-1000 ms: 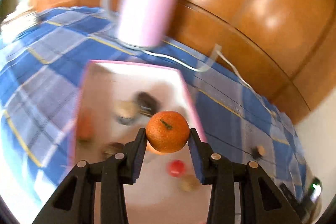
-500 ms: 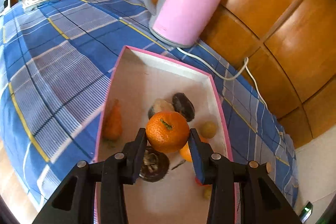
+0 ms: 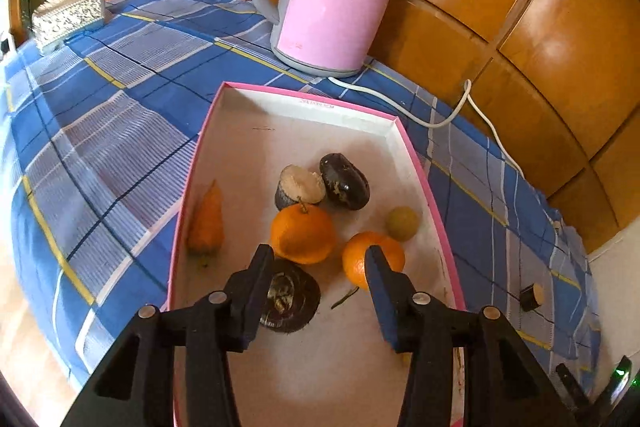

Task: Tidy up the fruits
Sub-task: 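Carry the orange with the left gripper into the tray and release, then reach the right gripper to the small log slice and grasp it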

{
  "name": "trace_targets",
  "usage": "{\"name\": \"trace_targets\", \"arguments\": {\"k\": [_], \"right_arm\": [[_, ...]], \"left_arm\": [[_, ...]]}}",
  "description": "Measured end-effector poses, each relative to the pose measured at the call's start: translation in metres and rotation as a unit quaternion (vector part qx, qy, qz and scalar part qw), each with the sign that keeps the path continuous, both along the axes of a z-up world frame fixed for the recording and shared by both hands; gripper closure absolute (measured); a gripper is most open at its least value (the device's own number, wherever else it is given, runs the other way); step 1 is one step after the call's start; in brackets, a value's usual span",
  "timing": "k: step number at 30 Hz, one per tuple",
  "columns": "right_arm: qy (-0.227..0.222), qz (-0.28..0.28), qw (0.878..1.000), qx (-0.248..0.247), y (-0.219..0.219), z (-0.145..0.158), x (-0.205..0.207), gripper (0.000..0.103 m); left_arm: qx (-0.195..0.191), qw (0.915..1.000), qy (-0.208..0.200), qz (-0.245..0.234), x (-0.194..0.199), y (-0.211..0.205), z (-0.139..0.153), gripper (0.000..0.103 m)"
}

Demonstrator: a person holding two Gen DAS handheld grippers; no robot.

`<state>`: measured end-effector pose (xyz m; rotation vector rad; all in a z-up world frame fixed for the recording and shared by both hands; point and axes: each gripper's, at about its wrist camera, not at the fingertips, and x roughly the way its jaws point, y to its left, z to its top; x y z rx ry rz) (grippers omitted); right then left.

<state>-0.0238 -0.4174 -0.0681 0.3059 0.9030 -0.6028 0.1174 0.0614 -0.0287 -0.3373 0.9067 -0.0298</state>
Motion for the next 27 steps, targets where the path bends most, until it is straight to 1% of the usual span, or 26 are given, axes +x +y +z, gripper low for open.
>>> {"name": "trace_targets", "arguments": {"k": [6, 12, 22, 27], "right_arm": [[-0.001, -0.001, 1.0, 0.0, 0.001, 0.0, -0.001, 0.059], [-0.001, -0.001, 1.0, 0.001, 0.001, 0.0, -0.001, 0.059], [-0.001, 0.002, 1.0, 0.001, 0.005, 0.0, -0.002, 0.059], [0.001, 0.012, 1.0, -0.004, 0.012, 0.001, -0.001, 0.059]], "left_arm": [[0.021, 0.9998, -0.006, -0.003, -0.012, -0.012, 0.004, 0.054], [0.022, 0.9993, -0.017, -0.025, -0.026, -0.025, 0.011, 0.045], [0.044, 0.9965, -0.04, -0.059, -0.046, -0.042, 0.024, 0.045], [0.047, 0.9956, -0.042, -0.068, -0.051, -0.046, 0.026, 0.044]]}}
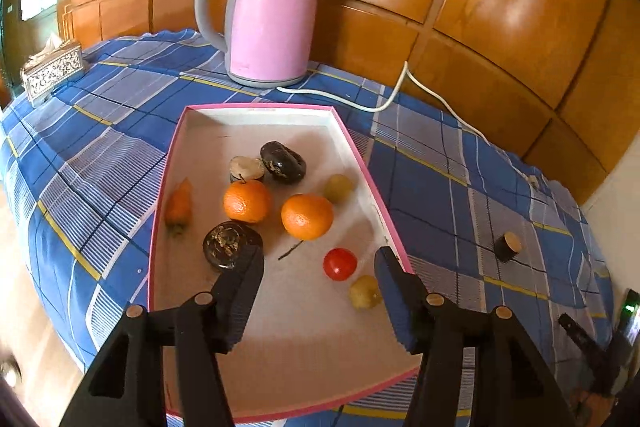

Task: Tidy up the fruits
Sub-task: 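Reach the right gripper to the small log slice and grasp it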

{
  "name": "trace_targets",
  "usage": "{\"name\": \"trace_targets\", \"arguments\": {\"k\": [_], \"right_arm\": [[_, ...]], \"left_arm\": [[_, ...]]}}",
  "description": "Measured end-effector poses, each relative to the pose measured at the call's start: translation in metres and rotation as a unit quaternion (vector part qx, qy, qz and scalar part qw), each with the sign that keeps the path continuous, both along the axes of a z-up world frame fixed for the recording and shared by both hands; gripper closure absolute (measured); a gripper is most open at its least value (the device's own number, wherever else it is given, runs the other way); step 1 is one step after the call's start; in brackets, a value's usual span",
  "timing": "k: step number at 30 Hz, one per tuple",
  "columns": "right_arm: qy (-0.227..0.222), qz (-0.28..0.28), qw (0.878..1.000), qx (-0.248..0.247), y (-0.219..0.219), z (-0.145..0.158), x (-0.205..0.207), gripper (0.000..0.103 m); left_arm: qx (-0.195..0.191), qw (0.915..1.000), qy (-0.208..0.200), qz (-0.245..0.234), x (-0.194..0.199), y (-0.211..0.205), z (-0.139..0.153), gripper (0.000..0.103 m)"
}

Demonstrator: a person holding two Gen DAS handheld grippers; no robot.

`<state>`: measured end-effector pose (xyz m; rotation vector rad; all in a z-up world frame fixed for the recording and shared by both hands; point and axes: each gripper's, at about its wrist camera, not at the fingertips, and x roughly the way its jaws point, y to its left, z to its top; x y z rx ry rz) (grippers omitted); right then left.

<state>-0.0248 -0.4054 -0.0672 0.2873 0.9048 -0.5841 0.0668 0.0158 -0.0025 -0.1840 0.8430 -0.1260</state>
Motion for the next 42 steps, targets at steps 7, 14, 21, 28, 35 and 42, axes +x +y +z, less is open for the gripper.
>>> {"name": "trace_targets", "arguments": {"k": [7, 14, 21, 28, 35, 42], "right_arm": [[0.001, 0.001, 1.0, 0.006, 0.001, 0.0, 0.001, 0.059], [0.002, 0.001, 1.0, 0.008, 0.002, 0.0, 0.0, 0.059], [0.002, 0.012, 1.0, 0.011, 0.01, 0.001, 0.003, 0.059], [0.002, 0.06, 0.998, 0.016, 0.033, 0.003, 0.017, 0.059], [0.0, 0.096, 0.995, 0.025, 0.05, 0.006, 0.03, 0.059], [-0.001, 0.121, 0.992, 0.047, 0.06, 0.007, 0.047, 0.059]], "left_arm": [[-0.002, 1.0, -0.003, -0.007, -0.008, -0.002, 0.0, 0.044], [-0.005, 1.0, -0.001, -0.008, -0.016, -0.002, -0.002, 0.04], [-0.004, 1.0, 0.0, -0.006, -0.022, 0.0, -0.004, 0.039], [-0.004, 1.0, -0.005, 0.007, -0.026, 0.009, -0.004, 0.037], [-0.007, 0.9998, 0.001, 0.019, -0.028, 0.019, -0.008, 0.036], [-0.002, 0.9997, 0.004, 0.025, -0.031, 0.024, -0.011, 0.036]]}}
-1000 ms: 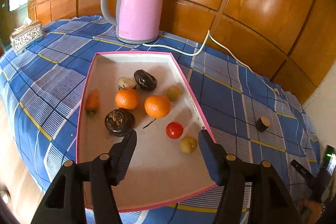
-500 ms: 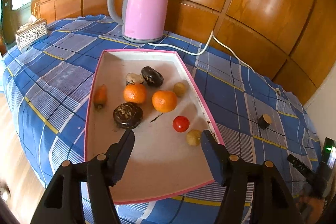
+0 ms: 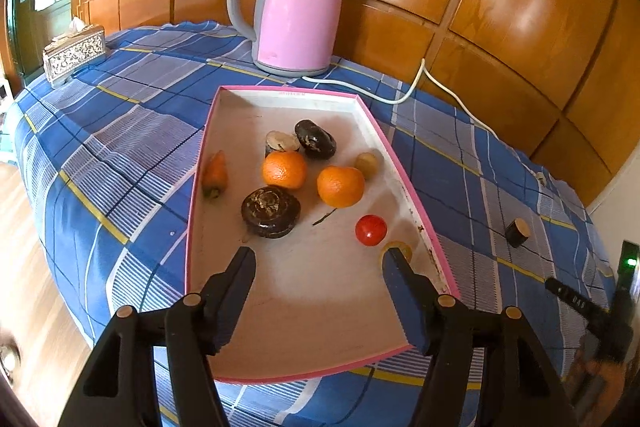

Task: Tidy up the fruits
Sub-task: 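Reach the right gripper to the small log slice and grasp it, then carry the log slice with the right gripper into the tray and release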

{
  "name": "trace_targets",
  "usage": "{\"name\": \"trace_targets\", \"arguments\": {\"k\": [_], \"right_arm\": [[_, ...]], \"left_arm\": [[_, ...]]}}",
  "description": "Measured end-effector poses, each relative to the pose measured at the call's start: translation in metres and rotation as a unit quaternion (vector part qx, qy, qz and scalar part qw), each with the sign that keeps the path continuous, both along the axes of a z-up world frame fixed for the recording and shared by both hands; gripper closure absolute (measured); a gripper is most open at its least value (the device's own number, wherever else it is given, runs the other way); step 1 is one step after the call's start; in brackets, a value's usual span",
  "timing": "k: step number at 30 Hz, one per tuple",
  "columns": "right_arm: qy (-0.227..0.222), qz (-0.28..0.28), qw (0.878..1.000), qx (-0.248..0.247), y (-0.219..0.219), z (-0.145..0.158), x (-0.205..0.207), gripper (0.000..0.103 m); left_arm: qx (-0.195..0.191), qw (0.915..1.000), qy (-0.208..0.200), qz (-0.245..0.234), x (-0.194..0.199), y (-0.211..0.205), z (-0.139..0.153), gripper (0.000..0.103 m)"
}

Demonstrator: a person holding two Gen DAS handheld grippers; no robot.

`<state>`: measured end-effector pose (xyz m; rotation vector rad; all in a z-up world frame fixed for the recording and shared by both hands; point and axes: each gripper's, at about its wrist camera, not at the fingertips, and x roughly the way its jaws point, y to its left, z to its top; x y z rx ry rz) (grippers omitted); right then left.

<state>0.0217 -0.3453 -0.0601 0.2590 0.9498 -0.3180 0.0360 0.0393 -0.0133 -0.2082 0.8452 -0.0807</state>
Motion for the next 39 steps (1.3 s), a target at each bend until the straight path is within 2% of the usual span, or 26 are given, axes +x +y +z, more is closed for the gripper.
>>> {"name": "trace_targets", "arguments": {"k": [10, 14, 19, 29, 30, 31, 39], "right_arm": [[-0.005, 0.044, 0.999, 0.011, 0.023, 0.004, 0.034, 0.059], [-0.014, 0.069, 0.997, 0.002, 0.037, 0.009, 0.056, 0.059], [0.0, 0.091, 0.996, -0.025, 0.052, 0.004, 0.083, 0.056], [0.011, 0.099, 0.994, -0.049, 0.062, -0.003, 0.103, 0.055], [0.012, 0.101, 0.993, -0.052, 0.062, -0.003, 0.104, 0.057], [0.011, 0.103, 0.993, -0.057, 0.063, -0.002, 0.105, 0.067], [0.01, 0.125, 0.99, -0.068, 0.066, -0.003, 0.104, 0.067]], "left_arm": [[0.007, 0.9999, 0.007, 0.007, -0.004, 0.002, -0.004, 0.032], [0.01, 0.9998, 0.006, 0.017, -0.005, 0.006, -0.003, 0.03], [0.014, 0.9996, 0.005, 0.023, -0.006, 0.011, -0.004, 0.029], [0.011, 0.9994, 0.016, 0.027, -0.003, 0.013, -0.009, 0.029], [0.01, 0.9995, 0.015, 0.027, -0.003, 0.013, -0.009, 0.028], [0.011, 0.9995, 0.015, 0.027, -0.003, 0.013, -0.009, 0.028], [0.01, 0.9994, 0.022, 0.024, -0.003, 0.01, -0.013, 0.028]]}}
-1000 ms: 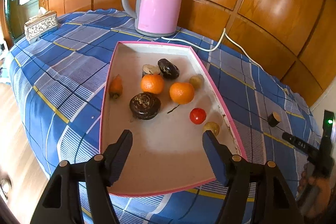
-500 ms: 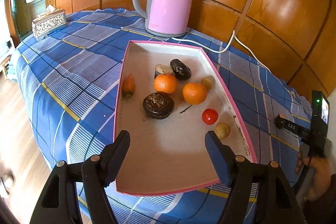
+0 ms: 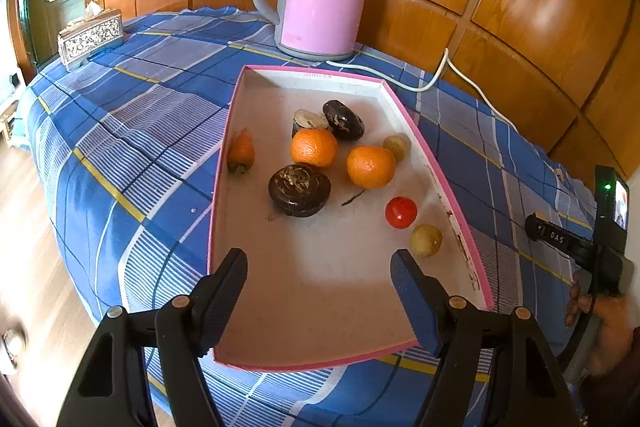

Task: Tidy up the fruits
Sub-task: 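Carry the log slice with the right gripper into the tray and release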

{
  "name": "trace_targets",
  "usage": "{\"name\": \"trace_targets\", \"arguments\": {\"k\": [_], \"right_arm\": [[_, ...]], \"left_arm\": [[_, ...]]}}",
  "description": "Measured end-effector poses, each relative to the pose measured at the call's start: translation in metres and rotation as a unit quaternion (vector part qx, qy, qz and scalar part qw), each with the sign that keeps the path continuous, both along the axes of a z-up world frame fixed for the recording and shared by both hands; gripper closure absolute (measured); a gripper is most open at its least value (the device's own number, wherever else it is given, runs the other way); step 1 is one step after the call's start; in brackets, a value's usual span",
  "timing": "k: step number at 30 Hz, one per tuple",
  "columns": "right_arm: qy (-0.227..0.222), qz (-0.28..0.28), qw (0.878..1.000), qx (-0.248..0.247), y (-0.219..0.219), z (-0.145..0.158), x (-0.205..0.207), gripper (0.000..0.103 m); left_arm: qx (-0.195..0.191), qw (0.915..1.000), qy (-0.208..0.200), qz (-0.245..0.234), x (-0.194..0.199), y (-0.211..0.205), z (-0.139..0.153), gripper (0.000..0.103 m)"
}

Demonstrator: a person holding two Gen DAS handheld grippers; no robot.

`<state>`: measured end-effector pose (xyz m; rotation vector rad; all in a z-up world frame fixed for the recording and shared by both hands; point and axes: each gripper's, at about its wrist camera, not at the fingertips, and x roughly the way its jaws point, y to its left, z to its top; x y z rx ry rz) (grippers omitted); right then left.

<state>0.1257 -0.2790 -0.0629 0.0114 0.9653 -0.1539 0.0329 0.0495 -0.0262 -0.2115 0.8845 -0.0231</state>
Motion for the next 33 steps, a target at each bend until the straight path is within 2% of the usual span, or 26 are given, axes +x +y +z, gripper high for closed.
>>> {"name": "trace_targets", "arguments": {"k": [11, 18, 33], "right_arm": [[-0.008, 0.027, 0.999, 0.022, 0.009, 0.008, -0.023, 0.067], [-0.008, 0.063, 0.997, 0.037, 0.033, 0.01, -0.043, 0.067], [0.001, 0.079, 0.995, 0.059, 0.047, 0.008, -0.059, 0.067]], "left_arm": [[-0.004, 0.9999, -0.01, 0.007, -0.005, 0.003, 0.006, 0.026], [-0.002, 0.9995, -0.021, 0.023, -0.011, 0.013, 0.011, 0.025], [-0.01, 0.9979, -0.023, 0.06, -0.018, 0.032, 0.01, 0.024]]}}
